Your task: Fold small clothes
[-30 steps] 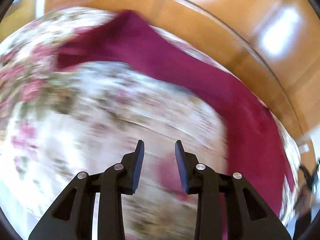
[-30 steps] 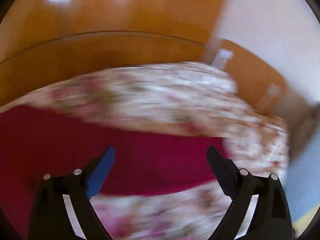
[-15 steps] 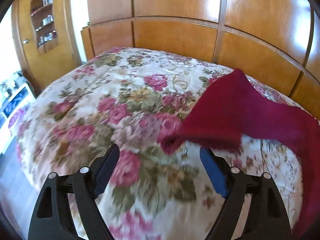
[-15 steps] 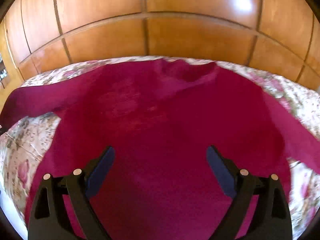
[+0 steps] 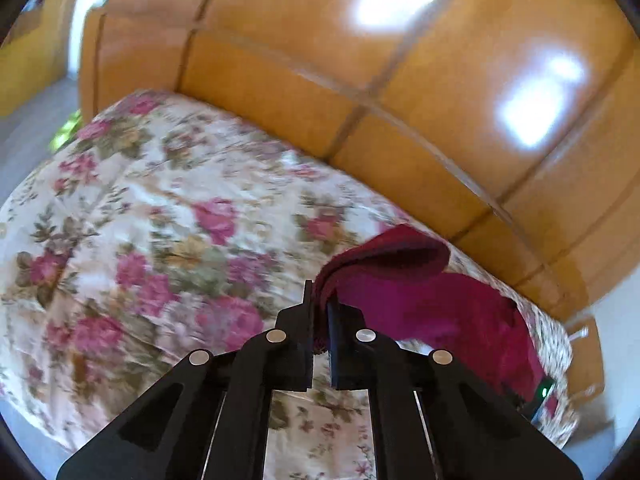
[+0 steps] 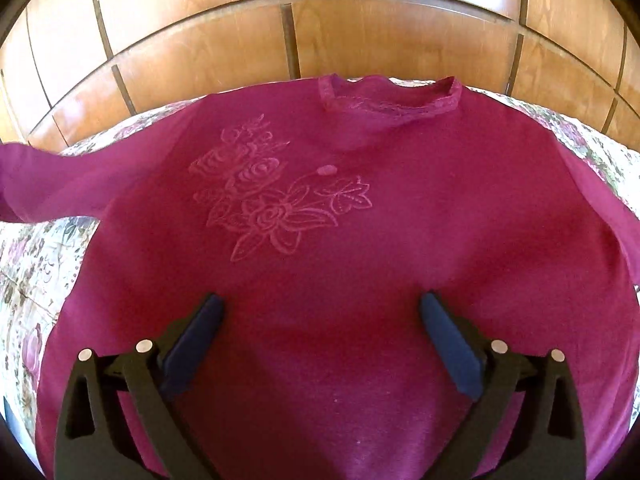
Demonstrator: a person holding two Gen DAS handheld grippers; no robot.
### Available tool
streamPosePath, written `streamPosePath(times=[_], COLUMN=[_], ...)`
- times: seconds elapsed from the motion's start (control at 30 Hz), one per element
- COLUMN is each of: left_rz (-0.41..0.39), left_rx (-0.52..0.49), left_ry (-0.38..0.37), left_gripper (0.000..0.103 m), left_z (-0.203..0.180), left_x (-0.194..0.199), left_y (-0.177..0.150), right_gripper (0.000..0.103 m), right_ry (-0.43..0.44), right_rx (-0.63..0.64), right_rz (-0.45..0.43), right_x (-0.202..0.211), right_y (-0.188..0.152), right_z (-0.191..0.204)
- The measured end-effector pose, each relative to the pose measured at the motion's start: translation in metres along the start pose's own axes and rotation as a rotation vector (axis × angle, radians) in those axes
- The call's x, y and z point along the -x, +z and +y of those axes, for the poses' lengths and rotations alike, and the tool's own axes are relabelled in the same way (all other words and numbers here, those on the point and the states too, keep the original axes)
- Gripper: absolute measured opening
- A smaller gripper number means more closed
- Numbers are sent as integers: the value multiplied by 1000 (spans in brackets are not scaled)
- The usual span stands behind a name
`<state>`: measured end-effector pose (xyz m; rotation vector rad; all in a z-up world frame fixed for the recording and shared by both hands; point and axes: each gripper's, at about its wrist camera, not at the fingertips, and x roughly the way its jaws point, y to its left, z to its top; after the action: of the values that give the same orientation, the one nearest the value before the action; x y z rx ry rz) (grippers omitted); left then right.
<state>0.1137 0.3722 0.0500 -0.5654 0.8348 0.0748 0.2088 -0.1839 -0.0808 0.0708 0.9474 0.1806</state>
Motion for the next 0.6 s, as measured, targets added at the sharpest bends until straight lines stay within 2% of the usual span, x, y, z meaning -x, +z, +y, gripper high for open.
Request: streamPosePath(times=[0.1,0.23,0.3,0.37,0.4,0.5,0.6], left_rz=[81,181,191,237,253,208,172], left_rx=[88,173,146,103,85,101,7], left_ry=[120,243,305,504,554,549,696], left_gripper=[4,4,4,0,0,0,0], left_z=[35,67,69,77,83,84,69], left_x=[-31,-80,-98,-126,-136,-130,-117], left_y=[21,29,30,23,19,11,3], right_gripper=[100,100,100,101,101,101,101], right_ry=[1,-7,-9,-12,-13,-12,-13], right_rx=[0,6,8,9,10,11,13], right_rz=[-4,-6,-7,-10,-11,-11,-9], right_x=[0,-2,-3,-3,-3,-3,-4], right_y=[-1,-2,-2,-3,-3,-2,-2], right_z=[0,3,4,5,5,4,4])
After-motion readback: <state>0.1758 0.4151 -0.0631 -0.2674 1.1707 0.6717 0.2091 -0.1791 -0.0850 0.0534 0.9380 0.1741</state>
